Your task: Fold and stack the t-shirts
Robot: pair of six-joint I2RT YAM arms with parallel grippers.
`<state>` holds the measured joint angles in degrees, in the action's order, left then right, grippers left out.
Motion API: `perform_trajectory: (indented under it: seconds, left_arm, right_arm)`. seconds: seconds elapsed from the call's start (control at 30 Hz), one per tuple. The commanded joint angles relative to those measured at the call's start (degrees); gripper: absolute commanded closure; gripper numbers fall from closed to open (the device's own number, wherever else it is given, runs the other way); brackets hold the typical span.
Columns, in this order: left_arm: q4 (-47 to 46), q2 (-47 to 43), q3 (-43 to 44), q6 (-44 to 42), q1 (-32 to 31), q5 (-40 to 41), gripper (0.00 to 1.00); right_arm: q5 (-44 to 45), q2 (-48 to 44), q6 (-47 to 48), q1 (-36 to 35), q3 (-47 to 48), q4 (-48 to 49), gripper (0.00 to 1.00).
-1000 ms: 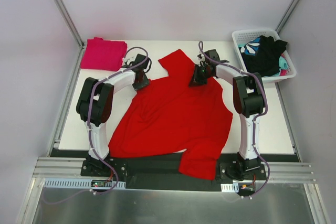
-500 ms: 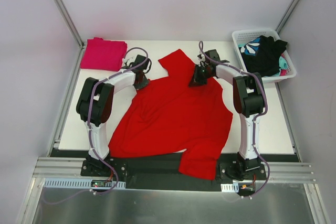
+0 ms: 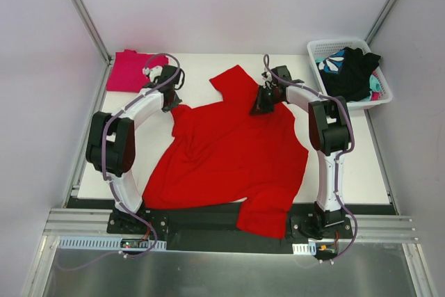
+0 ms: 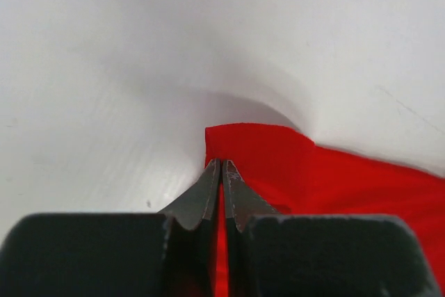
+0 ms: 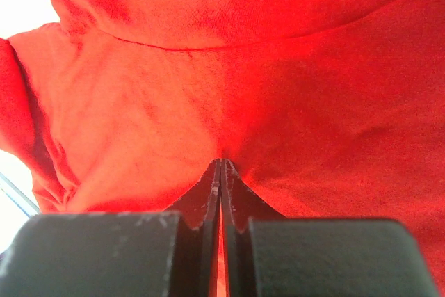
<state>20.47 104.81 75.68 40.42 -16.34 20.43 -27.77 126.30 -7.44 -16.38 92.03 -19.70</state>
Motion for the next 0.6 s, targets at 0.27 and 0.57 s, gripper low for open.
perform_trajectory:
  seconds: [0.27, 0.57]
  left_arm:
    - [3.4, -2.5, -1.1, -3.7, 7.2, 4.6, 1.00]
    - [3.4, 2.3, 2.9, -4.3, 17.2, 1.1, 1.00]
  right_arm:
    - [-0.9, 1.1, 0.1, 0.9, 1.8, 0.7, 0.99]
    - [-1.1, 2.3, -0.3, 2.1, 2.1, 0.8, 0.99]
